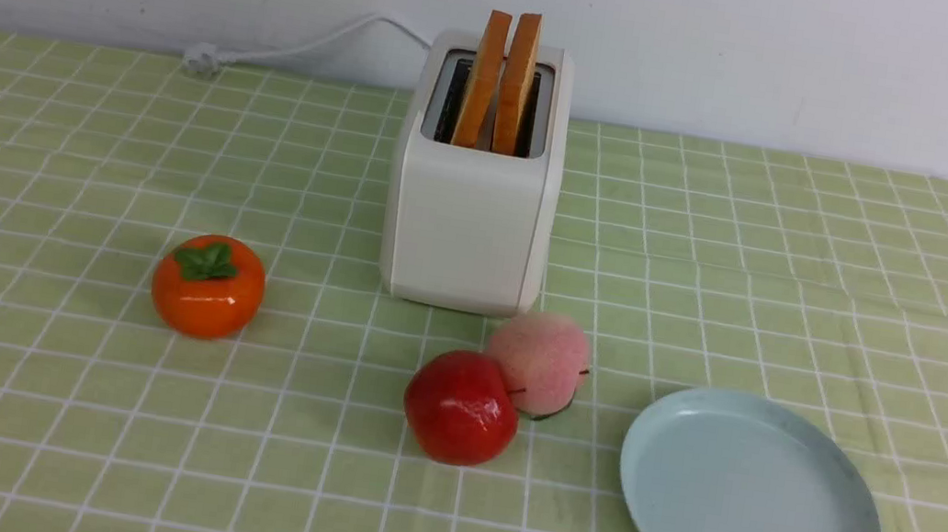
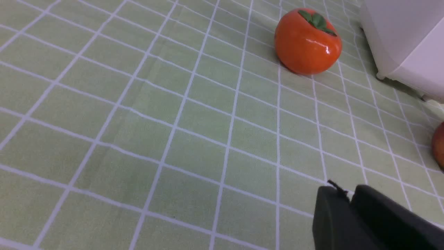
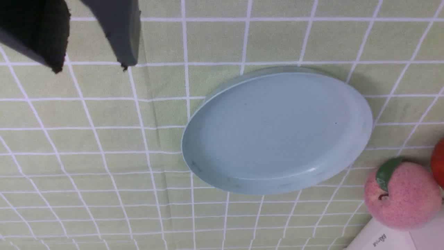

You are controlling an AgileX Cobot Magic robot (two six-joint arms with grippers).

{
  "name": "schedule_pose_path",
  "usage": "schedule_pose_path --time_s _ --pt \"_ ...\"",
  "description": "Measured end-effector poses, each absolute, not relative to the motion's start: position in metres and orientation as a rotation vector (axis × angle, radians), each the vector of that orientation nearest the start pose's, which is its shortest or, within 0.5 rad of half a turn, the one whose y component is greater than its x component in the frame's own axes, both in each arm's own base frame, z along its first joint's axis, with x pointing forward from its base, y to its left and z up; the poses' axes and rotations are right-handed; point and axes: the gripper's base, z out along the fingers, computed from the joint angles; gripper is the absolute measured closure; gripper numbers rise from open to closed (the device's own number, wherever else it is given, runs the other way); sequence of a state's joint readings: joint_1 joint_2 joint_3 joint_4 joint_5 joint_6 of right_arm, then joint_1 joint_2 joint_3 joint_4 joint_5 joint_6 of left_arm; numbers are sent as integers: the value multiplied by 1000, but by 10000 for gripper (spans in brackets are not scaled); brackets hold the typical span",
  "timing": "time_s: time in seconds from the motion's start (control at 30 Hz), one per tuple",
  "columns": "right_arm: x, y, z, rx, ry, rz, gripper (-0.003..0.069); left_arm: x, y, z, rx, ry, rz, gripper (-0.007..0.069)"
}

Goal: Take toasted bread from bread machine on green coffee tablecloth place on plate.
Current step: 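Reach for a toast slice standing in the toaster with the left gripper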

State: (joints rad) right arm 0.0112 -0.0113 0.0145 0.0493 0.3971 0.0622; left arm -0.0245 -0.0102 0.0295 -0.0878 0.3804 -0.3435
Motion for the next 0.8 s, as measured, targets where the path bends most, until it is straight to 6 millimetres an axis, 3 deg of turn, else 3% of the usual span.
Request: schedule_pose_path --time_s 0.8 --pt "52 2 173 79 1883 102 419 52 -4 170 -355 1862 -338 532"
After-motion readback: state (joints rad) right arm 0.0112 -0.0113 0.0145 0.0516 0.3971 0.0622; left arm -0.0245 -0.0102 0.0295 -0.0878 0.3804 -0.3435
